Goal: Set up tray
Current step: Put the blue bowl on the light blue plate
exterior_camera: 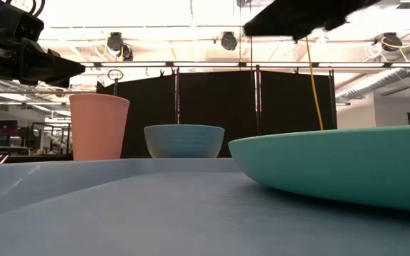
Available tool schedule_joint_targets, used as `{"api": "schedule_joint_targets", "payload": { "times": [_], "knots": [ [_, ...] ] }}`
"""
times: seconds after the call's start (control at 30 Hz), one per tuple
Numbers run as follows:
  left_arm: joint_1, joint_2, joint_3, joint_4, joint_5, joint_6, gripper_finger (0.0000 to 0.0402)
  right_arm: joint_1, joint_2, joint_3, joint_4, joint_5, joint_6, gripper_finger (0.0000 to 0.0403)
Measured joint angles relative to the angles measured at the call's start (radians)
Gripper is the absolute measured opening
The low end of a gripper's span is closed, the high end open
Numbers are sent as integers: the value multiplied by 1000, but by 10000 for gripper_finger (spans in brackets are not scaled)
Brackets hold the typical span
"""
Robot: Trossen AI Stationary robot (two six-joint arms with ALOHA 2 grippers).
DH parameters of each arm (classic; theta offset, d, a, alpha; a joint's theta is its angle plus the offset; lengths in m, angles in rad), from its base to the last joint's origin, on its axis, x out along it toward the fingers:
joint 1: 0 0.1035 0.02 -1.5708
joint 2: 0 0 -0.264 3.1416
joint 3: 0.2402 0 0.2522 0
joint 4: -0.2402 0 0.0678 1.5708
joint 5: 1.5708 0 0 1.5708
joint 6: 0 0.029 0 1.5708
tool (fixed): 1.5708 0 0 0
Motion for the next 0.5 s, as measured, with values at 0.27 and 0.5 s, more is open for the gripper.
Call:
{"api": "schedule_joint_targets", "payload": {
  "times": [0.27, 0.5],
  "knots": [
    [0, 0, 0, 0, 0, 0, 67, -219, 0, 0, -58, -184, -3, 175],
    [0, 0, 0, 0, 0, 0, 67, -361, 0, 0, -86, -339, -42, 265]
  ]
}}
